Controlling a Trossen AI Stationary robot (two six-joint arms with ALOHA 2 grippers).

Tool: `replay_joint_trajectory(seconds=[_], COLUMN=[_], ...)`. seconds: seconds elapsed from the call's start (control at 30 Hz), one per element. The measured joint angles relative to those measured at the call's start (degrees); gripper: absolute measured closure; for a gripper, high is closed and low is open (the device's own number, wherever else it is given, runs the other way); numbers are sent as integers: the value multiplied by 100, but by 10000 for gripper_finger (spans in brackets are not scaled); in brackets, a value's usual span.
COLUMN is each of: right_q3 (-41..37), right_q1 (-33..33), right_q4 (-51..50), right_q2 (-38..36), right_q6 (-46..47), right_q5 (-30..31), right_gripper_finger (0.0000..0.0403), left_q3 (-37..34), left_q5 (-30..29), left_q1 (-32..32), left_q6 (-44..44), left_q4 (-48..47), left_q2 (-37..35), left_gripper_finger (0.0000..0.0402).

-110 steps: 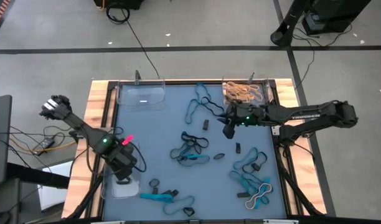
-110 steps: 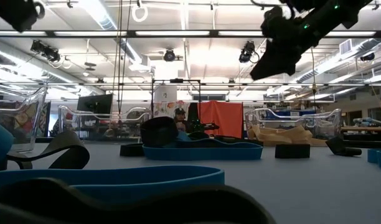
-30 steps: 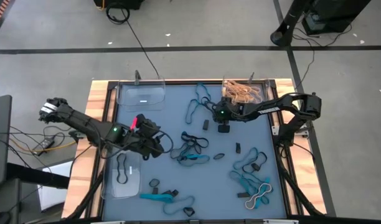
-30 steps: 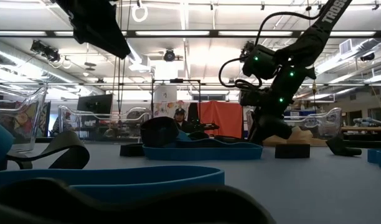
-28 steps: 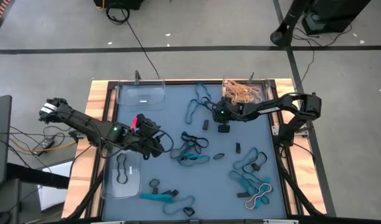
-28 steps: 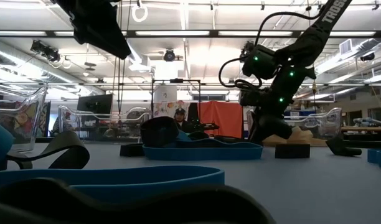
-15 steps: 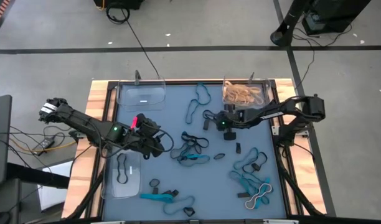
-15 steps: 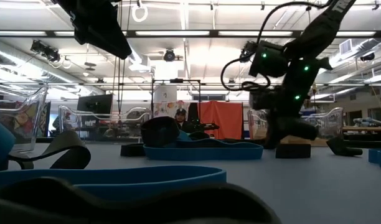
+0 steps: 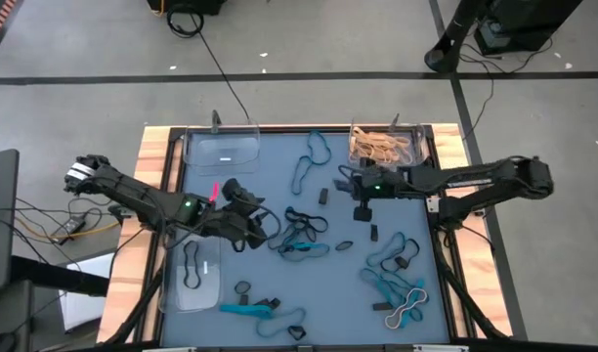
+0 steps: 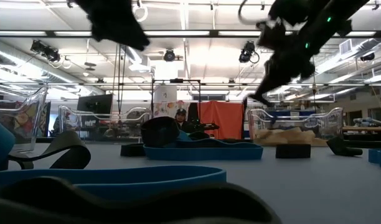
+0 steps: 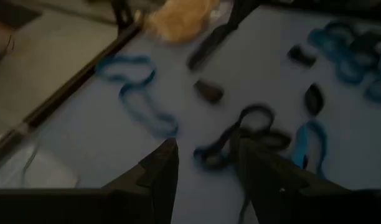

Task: Sort rubber bands into baskets
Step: Put the big black rubber band into the bottom left transparent bin

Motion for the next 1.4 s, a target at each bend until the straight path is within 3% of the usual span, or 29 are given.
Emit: replay_joint_trajectory(seconds=[0.2, 0.47, 0.6, 0.77, 1.03, 1.27, 1.4], right_q3=[2, 4, 5, 11, 11, 13, 13], right_q1=[612, 1436, 1776, 2076, 2231, 2235, 2235], right_q4=[494, 737, 822, 956, 1132, 1482, 1729], right_q2=[-435, -486, -486, -486, -486, -183, 130], right_q6=[574, 737, 816, 793, 794, 791, 785], right_q5=[-209, -201, 67, 405, 441, 438, 438], right_gripper_finger=[401, 402, 402, 402, 402, 402, 402], left_q3=[-2, -2, 0, 0, 0, 7, 9], left_q5=[377, 589, 659, 1254, 1801, 1832, 1790], left_q1=[306, 603, 717, 807, 871, 876, 874], left_q6=[1246, 2490, 2845, 3082, 3225, 3262, 3245], left_q4=[1770, 3784, 4537, 5410, 6315, 6751, 6769], left_q2=[705, 1726, 2137, 2548, 3057, 3306, 3306], left_gripper_finger=[229, 224, 215, 201, 188, 189, 231])
